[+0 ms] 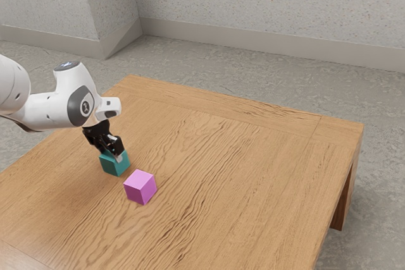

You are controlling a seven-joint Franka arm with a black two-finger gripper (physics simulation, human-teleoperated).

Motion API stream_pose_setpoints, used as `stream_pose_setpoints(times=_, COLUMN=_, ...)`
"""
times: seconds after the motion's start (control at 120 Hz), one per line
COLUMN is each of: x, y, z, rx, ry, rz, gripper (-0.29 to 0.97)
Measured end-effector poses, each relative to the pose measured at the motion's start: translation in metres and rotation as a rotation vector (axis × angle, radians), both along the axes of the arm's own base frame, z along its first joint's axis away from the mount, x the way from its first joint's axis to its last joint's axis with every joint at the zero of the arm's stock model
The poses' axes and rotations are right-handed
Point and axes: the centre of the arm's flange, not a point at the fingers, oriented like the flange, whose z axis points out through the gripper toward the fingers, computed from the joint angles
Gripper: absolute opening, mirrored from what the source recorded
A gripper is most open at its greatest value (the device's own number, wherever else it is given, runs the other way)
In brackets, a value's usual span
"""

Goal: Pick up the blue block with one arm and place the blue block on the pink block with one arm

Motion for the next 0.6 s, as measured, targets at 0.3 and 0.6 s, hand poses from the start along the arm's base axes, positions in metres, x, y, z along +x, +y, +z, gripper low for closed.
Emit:
stream_pose_setpoints(times=0.3, x=-0.001, y=0.006, z=0.018, rx=0.008, ry=-0.027, rz=-0.004, gripper=0.38)
stream_pose_setpoints(times=0.6, x=-0.037, y=-0.047, z=0.073, rx=-0.026, ry=-0.043, rz=-0.040, gripper=0.38)
